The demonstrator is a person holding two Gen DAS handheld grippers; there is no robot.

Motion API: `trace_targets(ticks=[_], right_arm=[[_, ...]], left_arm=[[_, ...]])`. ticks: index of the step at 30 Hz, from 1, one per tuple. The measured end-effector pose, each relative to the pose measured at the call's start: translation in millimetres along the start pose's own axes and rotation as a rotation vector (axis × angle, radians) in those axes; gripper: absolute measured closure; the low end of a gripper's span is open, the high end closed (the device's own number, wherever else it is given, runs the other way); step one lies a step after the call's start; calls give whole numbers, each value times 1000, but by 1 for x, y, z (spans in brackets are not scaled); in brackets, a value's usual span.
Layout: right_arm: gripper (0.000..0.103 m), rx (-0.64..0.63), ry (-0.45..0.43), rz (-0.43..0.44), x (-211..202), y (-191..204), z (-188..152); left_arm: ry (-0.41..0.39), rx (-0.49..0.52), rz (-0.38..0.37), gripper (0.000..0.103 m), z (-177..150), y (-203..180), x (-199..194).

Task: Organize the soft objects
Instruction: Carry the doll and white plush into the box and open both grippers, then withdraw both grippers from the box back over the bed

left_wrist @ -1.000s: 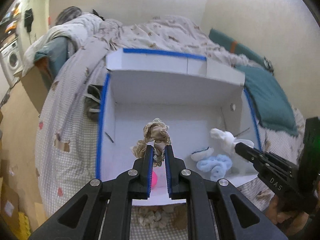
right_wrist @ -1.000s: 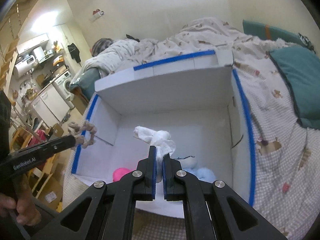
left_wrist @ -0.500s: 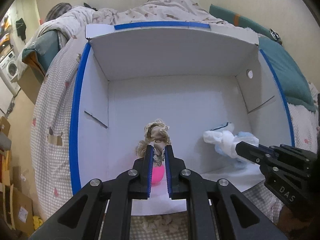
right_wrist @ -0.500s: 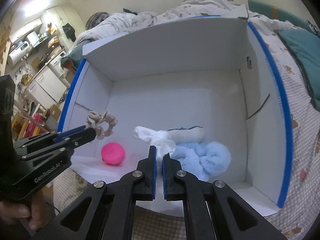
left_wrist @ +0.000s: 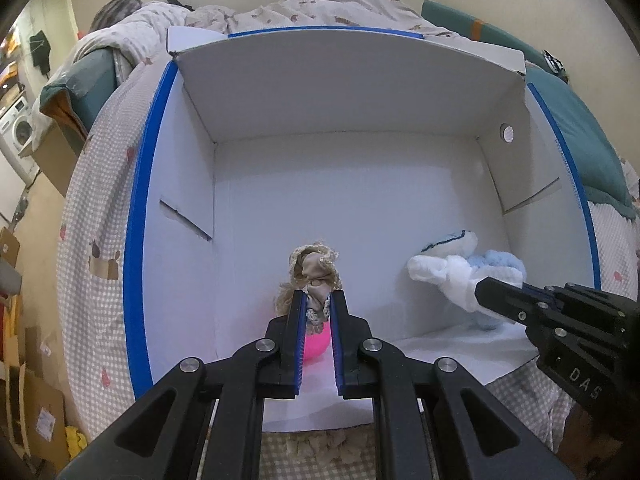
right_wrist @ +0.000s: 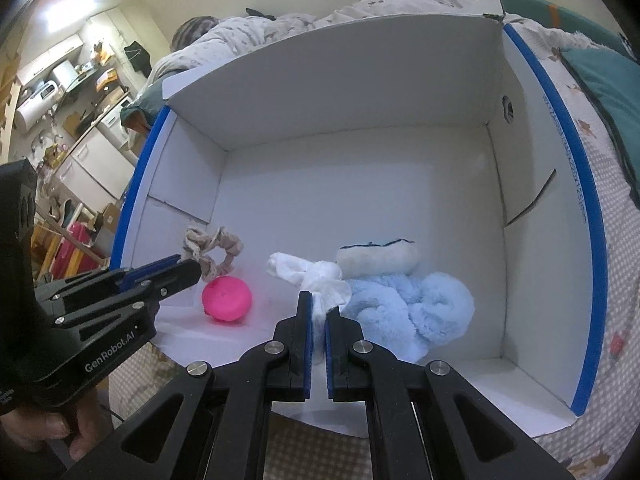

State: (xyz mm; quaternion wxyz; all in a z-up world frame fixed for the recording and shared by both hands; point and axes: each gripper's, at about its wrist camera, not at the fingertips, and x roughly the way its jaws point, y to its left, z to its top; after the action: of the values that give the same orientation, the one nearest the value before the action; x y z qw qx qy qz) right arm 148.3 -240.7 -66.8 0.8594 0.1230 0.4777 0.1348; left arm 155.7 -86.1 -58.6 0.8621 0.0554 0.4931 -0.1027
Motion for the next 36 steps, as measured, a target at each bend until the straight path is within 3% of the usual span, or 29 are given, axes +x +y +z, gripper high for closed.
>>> trace_targets(ticks=[11, 16, 18, 20, 25, 28, 30, 36], right_arm=[[96, 19, -1, 5, 0, -6, 0], [96, 34, -11, 12, -1, -8, 1], [96, 41, -17, 14, -2, -9, 2], [96, 50, -19, 15, -3, -11, 1], [93, 86, -24, 20, -5, -18, 1], [72, 109, -32, 12, -7, -22, 2], [27, 131, -47, 13, -11, -26, 2], [24, 162, -91, -1, -18, -31, 4]], left_arm=[[-1, 8, 13, 89, -1, -1, -1], [-4, 3, 24, 70, -2, 0, -4], [-16, -1, 31, 50, -2, 0, -7], [-34, -7, 30, 43, -2, 1, -10], [-40, -15, 29, 40, -2, 2, -13], [-35, -26, 43, 40, -3, 4, -13], [-30, -29, 50, 39, -5, 6, -12], [-41, -32, 54, 39, -8, 8, -17]])
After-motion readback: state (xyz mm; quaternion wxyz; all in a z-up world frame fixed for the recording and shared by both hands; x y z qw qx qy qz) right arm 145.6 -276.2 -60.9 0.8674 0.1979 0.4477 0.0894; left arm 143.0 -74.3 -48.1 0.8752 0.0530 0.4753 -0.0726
